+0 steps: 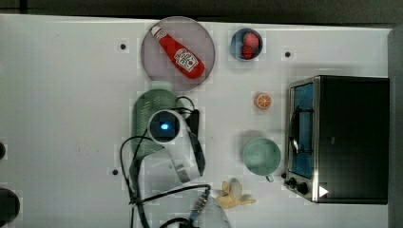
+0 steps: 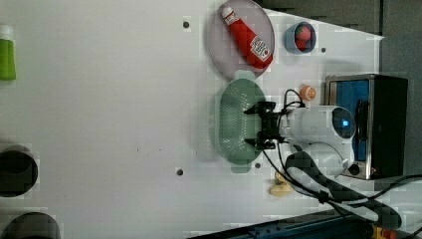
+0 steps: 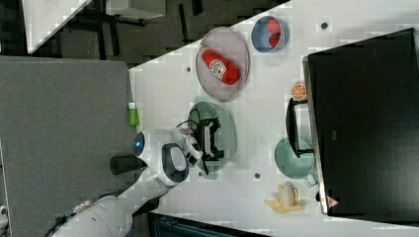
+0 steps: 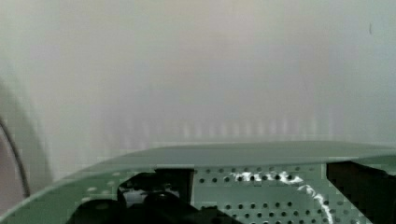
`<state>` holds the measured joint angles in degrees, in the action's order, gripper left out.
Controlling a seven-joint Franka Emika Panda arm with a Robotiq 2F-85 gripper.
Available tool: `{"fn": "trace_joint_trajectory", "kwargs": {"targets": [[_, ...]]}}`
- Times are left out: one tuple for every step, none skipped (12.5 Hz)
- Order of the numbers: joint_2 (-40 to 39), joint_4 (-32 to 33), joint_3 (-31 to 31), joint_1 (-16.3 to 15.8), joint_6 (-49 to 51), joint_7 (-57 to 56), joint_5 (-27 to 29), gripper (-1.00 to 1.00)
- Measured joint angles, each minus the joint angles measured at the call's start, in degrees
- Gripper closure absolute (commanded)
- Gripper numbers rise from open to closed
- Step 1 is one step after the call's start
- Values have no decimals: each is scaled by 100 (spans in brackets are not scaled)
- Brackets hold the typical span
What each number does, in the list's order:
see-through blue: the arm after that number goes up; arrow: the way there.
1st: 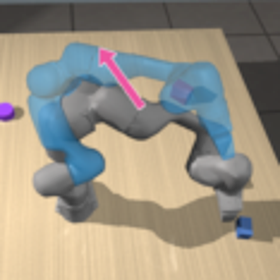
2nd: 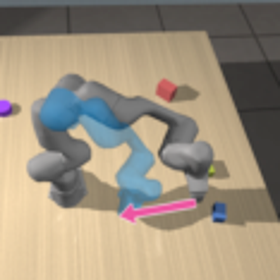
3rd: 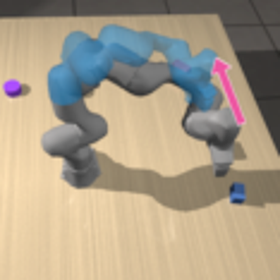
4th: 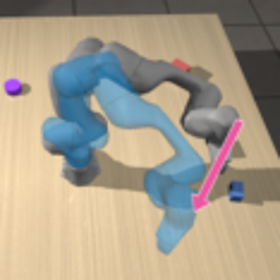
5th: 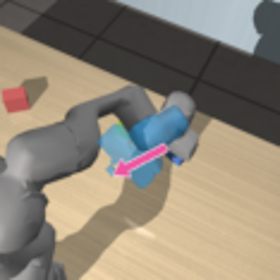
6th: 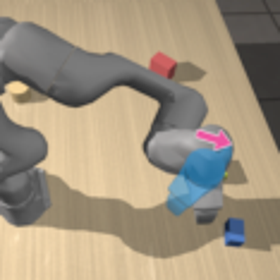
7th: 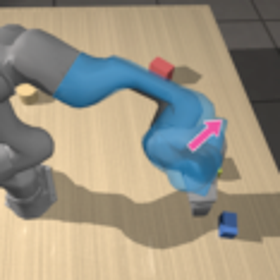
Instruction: Drag strainer left to right.
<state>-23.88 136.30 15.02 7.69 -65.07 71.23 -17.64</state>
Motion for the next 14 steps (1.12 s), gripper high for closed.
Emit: {"fn": "trace_joint_trajectory", "kwargs": {"targets": [[-4,-11,-106,80,6,-145,10,-100],[28,11,-260,102,45,-353,17,-100],[76,90,-497,59,34,-565,11,-100],[77,134,-714,36,-50,-739,55,-100],[46,134,-880,43,-123,-901,21,-100],[38,134,-1001,88,-95,-1030,-38,-100],[34,134,-1117,127,-123,-1102,-62,-100],[24,134,-1214,171,-218,-1164,-69,-100],[24,134,-1273,216,-229,-1181,-69,-100],[20,134,-1365,213,-241,-1214,-35,-100],[21,101,-1448,208,-224,-1281,28,-100],[13,78,-1547,159,-218,-1416,-3,-100],[-1,56,-1592,142,-252,-1620,-31,-100],[-31,11,-1628,126,-257,-1821,-17,-100]]}}
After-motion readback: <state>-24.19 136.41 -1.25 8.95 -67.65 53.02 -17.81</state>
